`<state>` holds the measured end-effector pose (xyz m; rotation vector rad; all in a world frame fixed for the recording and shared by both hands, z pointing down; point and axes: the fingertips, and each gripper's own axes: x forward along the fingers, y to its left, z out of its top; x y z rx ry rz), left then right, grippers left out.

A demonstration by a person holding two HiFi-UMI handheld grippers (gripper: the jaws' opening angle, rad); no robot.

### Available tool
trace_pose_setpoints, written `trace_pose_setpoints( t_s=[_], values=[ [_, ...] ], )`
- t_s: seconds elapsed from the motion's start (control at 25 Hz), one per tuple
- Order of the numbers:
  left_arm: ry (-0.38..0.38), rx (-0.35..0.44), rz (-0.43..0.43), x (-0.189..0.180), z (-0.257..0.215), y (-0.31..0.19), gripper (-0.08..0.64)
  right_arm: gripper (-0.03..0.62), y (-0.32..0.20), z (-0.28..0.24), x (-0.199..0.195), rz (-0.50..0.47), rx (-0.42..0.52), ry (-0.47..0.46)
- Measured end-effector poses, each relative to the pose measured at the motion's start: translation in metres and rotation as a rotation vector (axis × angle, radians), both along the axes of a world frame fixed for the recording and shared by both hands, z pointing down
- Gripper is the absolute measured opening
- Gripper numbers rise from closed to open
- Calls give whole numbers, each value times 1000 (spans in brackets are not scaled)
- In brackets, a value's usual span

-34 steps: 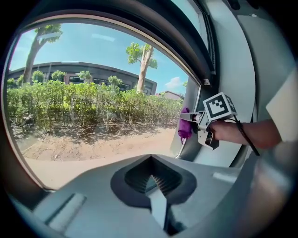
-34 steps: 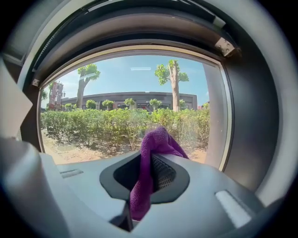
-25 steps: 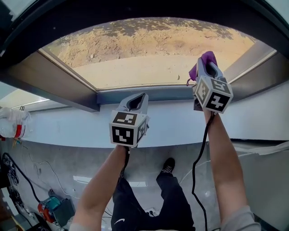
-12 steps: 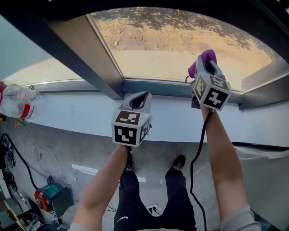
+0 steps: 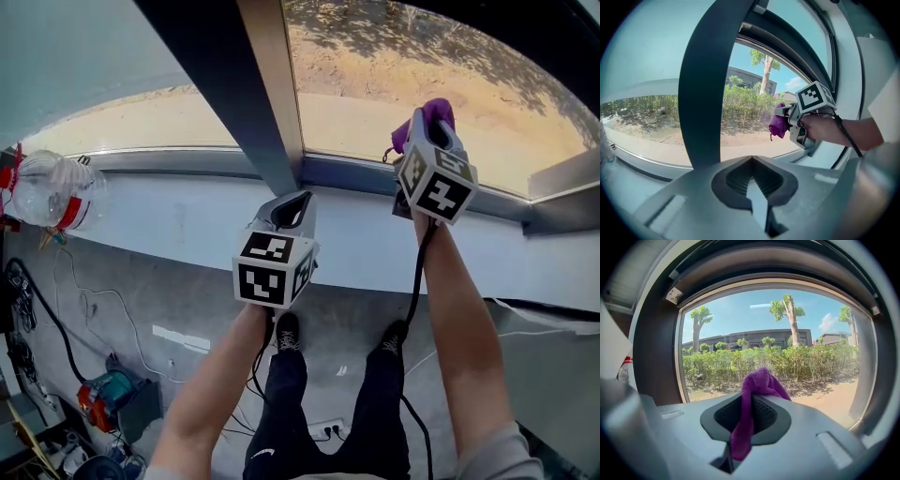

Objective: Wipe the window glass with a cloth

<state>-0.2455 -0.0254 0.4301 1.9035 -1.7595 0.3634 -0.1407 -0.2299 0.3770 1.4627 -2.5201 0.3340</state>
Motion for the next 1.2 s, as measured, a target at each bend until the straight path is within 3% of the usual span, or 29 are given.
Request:
trace_pose_setpoints(
  t_s=[0.52,0.92,1.08,1.2],
  values=[
    [0,-11,-10,-56,8,31,0,61,33,11,-90,-81,-11,-21],
    [-8,-6,-17,-66,6,35,0,61,69,15,-159,-327,-21,-6],
    [-11,-17,-13,-61,10,33,0,63,89,13,-166,-436,-12,-26],
    [-5,-22,-1,-42,16,23,0,63,97,7,-143,-484,17,-55]
  ],
)
